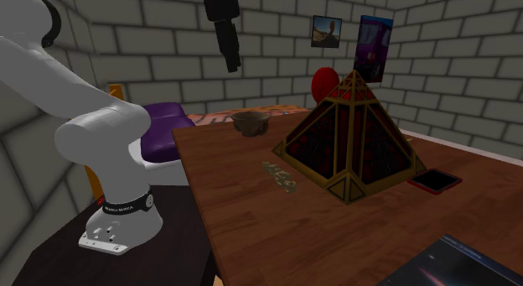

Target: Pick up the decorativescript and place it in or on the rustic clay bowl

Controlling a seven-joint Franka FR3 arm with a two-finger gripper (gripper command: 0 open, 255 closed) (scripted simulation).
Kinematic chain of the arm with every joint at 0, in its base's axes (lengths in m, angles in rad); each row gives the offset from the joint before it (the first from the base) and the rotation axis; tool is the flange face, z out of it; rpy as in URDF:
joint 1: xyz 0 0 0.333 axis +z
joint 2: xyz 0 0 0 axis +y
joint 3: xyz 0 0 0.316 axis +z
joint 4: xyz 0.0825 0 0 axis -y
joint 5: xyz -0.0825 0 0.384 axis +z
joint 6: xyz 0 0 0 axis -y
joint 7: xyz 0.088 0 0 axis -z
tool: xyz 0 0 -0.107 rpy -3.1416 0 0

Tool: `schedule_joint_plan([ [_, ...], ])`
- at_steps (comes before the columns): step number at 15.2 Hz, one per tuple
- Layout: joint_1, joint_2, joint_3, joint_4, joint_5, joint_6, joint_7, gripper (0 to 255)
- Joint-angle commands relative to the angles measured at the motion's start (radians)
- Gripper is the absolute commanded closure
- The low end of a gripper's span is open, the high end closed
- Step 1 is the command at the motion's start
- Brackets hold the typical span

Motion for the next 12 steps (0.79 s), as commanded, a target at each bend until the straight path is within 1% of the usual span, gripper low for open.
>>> schedule_joint_plan([
  [1,0.000,0.000,0.000,0.000,0.000,0.000,0.000,0],
  [6,-0.070,0.068,0.101,-0.098,0.020,0.145,0.220,0],
  [12,-0.156,0.200,0.217,-0.171,0.031,0.313,0.489,0],
])
